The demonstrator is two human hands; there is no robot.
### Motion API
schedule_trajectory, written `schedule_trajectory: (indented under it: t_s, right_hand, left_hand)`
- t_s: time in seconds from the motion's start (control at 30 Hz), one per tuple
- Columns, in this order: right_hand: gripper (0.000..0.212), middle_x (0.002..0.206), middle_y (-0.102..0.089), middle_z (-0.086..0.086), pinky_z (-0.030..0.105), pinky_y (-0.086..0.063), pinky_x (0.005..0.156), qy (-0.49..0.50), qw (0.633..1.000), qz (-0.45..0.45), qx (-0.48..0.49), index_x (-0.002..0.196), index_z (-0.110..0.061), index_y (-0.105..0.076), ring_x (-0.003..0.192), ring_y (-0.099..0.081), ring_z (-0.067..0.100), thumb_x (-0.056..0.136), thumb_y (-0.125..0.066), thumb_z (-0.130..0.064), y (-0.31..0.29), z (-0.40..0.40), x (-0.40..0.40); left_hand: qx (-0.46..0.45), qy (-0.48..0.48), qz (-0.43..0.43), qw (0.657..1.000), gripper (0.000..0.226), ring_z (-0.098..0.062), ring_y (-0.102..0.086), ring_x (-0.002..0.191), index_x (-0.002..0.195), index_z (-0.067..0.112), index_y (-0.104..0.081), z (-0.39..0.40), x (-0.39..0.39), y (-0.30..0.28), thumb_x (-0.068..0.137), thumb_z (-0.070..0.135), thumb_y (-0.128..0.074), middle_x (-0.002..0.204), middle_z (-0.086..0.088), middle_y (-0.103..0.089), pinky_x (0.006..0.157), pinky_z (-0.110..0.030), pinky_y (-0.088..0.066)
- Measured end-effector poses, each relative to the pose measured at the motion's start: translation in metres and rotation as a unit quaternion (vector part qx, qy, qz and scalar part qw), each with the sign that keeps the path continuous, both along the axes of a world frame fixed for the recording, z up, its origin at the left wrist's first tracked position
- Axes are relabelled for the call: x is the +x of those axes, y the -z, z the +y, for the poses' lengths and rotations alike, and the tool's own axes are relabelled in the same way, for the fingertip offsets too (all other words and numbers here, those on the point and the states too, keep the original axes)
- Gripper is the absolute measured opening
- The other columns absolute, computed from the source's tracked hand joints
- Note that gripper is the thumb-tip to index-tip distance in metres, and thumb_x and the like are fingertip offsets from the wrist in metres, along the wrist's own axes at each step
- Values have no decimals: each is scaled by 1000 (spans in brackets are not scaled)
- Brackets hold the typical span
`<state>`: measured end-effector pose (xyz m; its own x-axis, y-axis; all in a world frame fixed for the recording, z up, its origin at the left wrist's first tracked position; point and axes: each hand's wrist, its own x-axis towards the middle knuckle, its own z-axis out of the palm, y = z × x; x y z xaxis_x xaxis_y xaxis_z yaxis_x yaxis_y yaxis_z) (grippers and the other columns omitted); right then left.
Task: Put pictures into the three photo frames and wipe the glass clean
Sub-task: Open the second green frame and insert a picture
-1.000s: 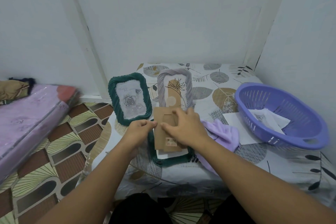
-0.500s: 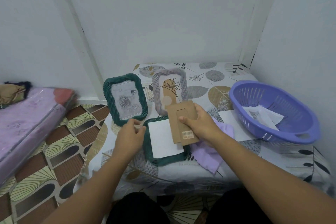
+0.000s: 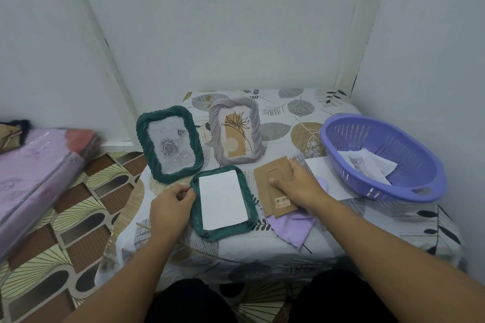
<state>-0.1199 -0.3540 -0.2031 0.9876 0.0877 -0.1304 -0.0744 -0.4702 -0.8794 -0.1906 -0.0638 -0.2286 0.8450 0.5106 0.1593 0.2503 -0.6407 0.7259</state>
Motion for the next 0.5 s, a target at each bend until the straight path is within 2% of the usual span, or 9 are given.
schedule_trajectory:
  t_s: [0.1,0.17,0.27,0.3,0.37,0.47,0.5]
  right_hand:
    - [45,114,-70,-1,34,-51,90,-17,993,-20,-116,121,-23,-58,105,-65,21,86,-74,-46,0,2,1]
    - [56,120,-62,6,37,-49,92,-14,979,-33,-200,120,-21,-59,109,-59,26,80,-68,-60,-1,6,-1]
    - [54,127,-44,11,41,-43,97,-11,941,-96,-326,126,-16,-55,119,-42,32,88,-63,-54,-10,12,-9]
    - [53,128,-43,10,41,-43,97,-12,933,-129,-335,130,-17,-54,120,-39,31,90,-63,-52,-14,15,-12]
    - [47,125,-47,6,41,-45,97,-30,944,-152,-293,129,-22,-56,120,-42,28,92,-63,-50,-20,25,-16]
    - [25,101,-61,-7,41,-52,88,-61,963,-132,-226,95,-33,-65,98,-58,18,86,-65,-56,-23,48,-20]
    - [28,89,-64,-12,40,-54,83,-65,962,-135,-229,84,-33,-64,87,-61,14,83,-64,-61,-22,54,-20]
  left_hand:
    - [1,-2,1,1000,15,-10,-62,79,96,28,-78,0,0,0,92,33,-65,81,14,-68,71,-26,-44]
    - [5,-3,1,1000,15,-11,-62,81,97,27,-78,1,0,0,93,34,-65,82,12,-69,72,-26,-44]
    - [11,-2,-2,1000,17,-14,-63,83,99,27,-78,2,0,1,93,36,-64,86,10,-70,75,-27,-46]
    - [12,-2,-2,1000,18,-14,-63,84,100,27,-78,3,0,2,94,36,-64,87,9,-71,76,-28,-47]
    - [13,0,-3,1000,19,-14,-64,86,102,27,-78,4,1,3,94,39,-64,90,9,-72,80,-29,-50]
    - [9,4,-3,1000,21,-13,-65,87,103,29,-77,6,1,4,93,42,-65,90,11,-72,81,-30,-52]
    - [8,5,-2,1000,21,-13,-65,87,104,28,-77,6,1,4,93,41,-65,90,11,-71,80,-30,-52]
